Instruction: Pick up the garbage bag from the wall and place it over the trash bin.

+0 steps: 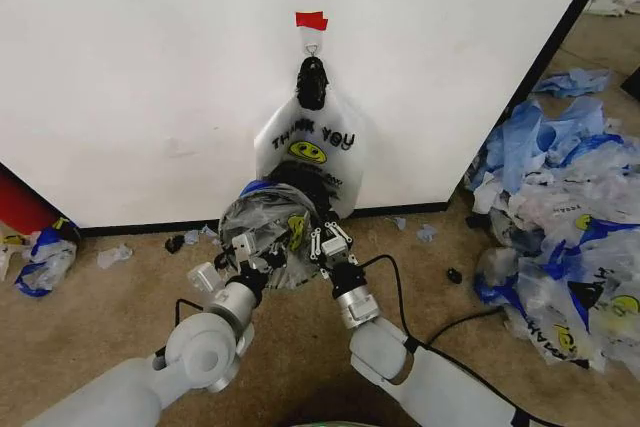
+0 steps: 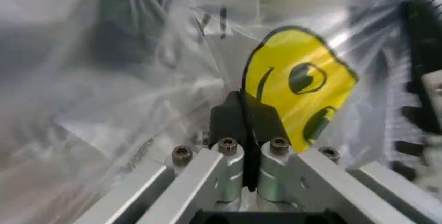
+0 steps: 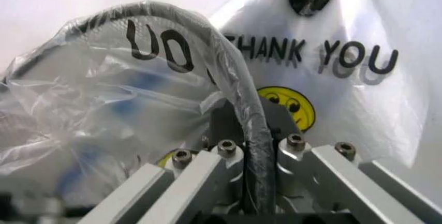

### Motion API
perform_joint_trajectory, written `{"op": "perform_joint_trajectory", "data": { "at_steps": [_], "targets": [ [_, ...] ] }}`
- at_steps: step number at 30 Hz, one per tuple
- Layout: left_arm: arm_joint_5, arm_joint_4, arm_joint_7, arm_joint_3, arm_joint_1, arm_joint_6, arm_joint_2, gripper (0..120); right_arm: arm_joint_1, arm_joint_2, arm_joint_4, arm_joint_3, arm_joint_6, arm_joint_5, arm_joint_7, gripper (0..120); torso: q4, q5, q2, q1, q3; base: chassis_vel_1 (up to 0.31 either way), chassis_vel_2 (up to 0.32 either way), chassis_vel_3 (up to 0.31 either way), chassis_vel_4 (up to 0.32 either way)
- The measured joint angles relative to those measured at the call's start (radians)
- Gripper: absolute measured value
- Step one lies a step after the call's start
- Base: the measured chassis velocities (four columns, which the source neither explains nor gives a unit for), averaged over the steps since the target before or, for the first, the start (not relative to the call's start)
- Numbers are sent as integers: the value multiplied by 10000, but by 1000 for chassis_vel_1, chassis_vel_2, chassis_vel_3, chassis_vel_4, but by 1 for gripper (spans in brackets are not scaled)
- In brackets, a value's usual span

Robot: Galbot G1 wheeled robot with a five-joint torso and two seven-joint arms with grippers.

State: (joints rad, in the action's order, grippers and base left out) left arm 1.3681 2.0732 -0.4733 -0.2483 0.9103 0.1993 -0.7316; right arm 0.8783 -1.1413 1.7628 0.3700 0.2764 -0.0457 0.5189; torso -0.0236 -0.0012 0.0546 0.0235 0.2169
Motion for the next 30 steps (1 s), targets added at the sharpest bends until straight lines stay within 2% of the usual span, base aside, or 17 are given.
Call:
{"op": "perform_joint_trajectory", "data": {
  "at_steps": [13, 30],
  "targets": [
    [5, -953, -213, -1102, -1156, 135, -399, 0, 310, 338, 688, 156, 21, -45, -260, 0, 0, 1, 0, 0, 0, 0, 0, 0, 0],
    [-4, -1709, -893, -1062, -1819, 340, -817, 0, 784, 835, 1185, 138, 266, -64, -635, 0, -1, 1, 0, 0, 0, 0, 0, 0, 0]
  ]
}}
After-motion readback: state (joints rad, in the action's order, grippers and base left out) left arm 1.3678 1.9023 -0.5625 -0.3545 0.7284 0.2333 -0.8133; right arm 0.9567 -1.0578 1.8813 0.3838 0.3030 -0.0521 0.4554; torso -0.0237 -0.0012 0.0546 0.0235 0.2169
